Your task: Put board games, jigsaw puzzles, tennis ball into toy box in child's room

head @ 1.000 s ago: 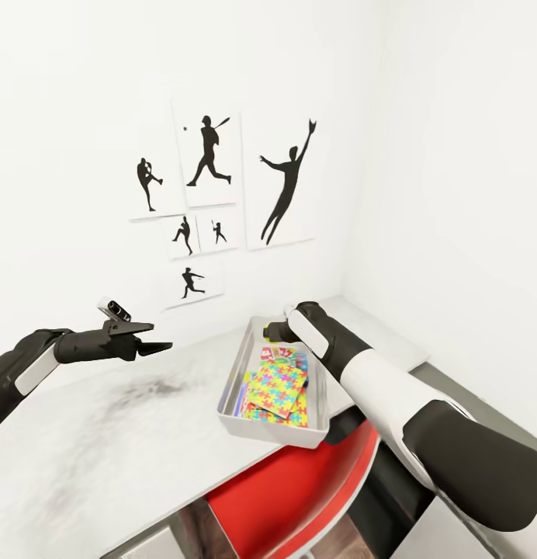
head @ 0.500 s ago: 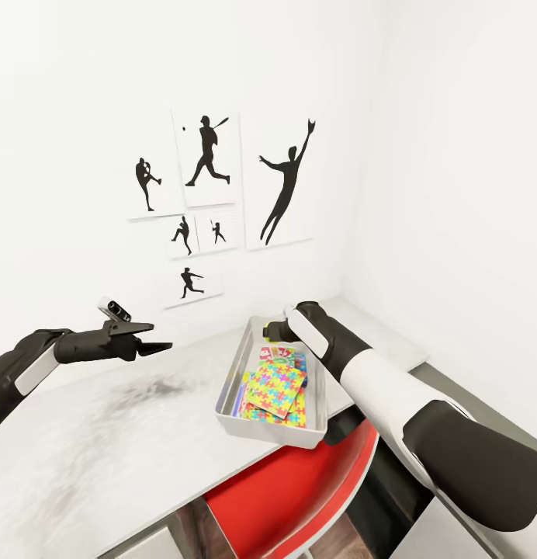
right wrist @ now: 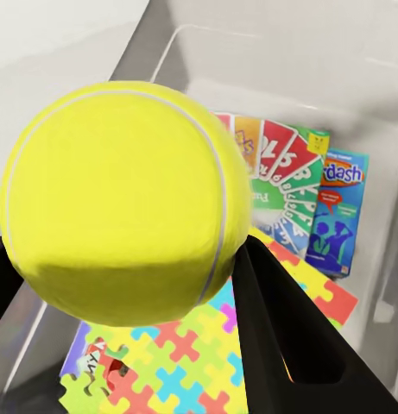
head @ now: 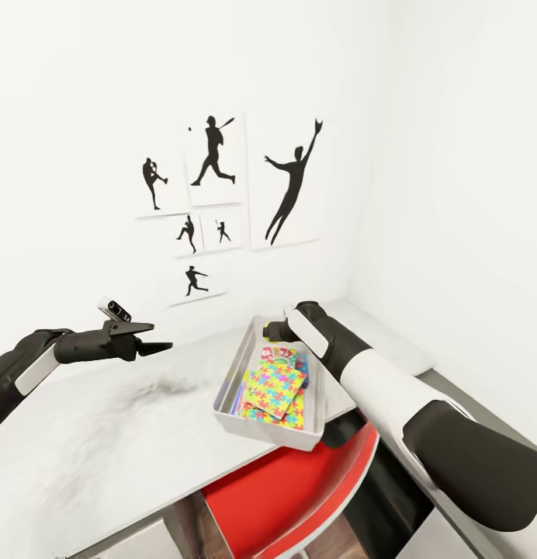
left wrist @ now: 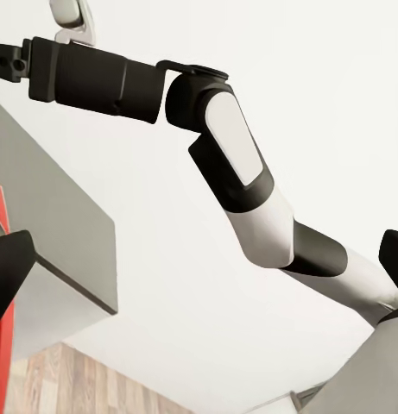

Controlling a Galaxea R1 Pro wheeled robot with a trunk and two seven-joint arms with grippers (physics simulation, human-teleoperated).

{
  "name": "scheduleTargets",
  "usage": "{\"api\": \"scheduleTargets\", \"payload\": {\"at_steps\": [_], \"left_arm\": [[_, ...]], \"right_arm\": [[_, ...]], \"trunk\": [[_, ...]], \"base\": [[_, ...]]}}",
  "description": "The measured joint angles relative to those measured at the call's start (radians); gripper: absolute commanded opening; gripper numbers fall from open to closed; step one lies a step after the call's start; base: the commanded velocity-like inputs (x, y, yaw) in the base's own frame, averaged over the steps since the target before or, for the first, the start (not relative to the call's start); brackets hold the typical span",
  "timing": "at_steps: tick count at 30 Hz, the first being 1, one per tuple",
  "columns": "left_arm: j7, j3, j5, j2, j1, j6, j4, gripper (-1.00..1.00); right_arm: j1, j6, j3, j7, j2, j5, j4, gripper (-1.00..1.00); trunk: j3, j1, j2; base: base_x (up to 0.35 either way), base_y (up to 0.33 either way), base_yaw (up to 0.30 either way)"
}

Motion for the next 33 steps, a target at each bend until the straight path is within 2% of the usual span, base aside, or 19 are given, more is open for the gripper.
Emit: {"api": "scheduleTargets", "payload": {"at_steps": [19, 33], "left_arm": [[0.000, 0.000, 0.000, 0.000, 0.000, 0.000, 0.003, 1.00], [0.000, 0.001, 0.000, 0.000, 0.000, -0.001, 0.011, 1.00]], "right_arm": [[0.000, 0.000, 0.000, 0.001, 0.000, 0.001, 0.000, -1.00], [0.000, 0.001, 0.001, 0.002, 0.000, 0.002, 0.000, -1.00]], "trunk": [[0.000, 0.000, 0.000], [0.000, 0.000, 0.000]], "base": [[0.063, -0.109, 0.010], [0.098, -0.012, 0.000]]}}
